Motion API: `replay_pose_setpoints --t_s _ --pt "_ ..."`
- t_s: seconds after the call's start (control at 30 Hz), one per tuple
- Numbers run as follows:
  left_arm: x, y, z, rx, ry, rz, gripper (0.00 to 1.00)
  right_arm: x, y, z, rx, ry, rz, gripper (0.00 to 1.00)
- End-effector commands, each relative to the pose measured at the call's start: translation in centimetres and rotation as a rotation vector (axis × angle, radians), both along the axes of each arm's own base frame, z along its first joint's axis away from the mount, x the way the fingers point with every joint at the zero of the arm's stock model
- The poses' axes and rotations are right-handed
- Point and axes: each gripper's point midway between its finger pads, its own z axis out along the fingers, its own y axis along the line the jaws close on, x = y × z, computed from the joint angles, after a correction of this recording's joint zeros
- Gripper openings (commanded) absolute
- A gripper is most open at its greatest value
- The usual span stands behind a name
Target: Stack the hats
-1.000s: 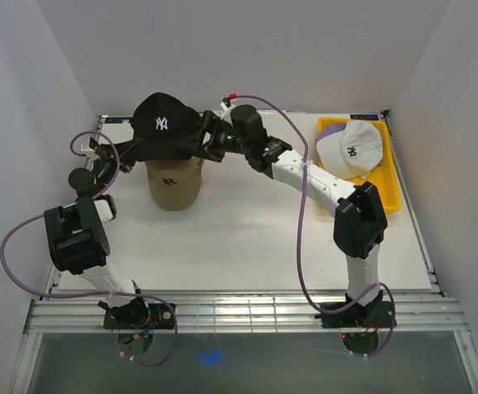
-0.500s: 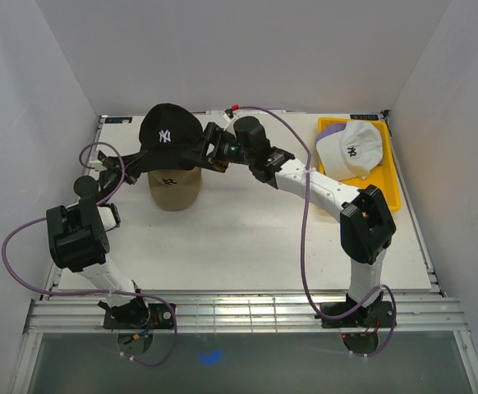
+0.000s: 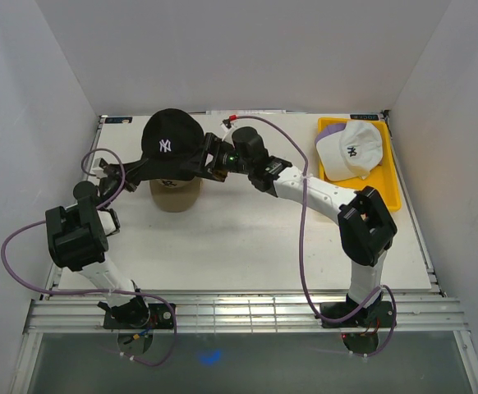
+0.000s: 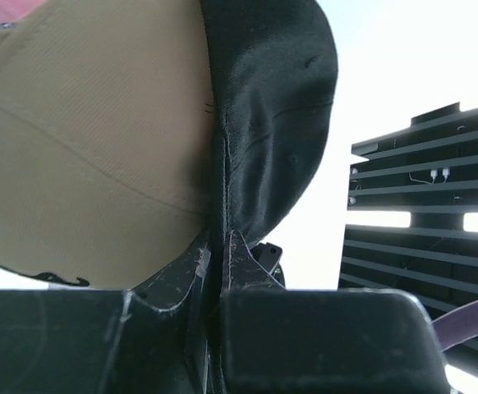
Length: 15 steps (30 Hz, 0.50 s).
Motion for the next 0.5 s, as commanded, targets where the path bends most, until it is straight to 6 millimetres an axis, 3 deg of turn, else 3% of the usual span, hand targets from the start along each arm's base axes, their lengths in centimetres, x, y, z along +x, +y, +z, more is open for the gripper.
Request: replay_pose_setpoints --t_s 0.0,0.3,0.47 --pt "-4.0 -2.6 2.0 0.169 -0.290 -0.115 0.00 -3.4 1.4 7.4 0.189 -0.146 0.105 0.83" --pt "-4.2 -2.0 0.9 0.175 -0.263 -0.108 0.02 -3.1 1.8 6.0 0.169 -0.127 0.105 0.84" --pt "-4.3 -2.1 0.6 0.181 -0.260 -0.115 0.11 -3.2 1.8 4.5 0.157 -0.105 0.103 0.84"
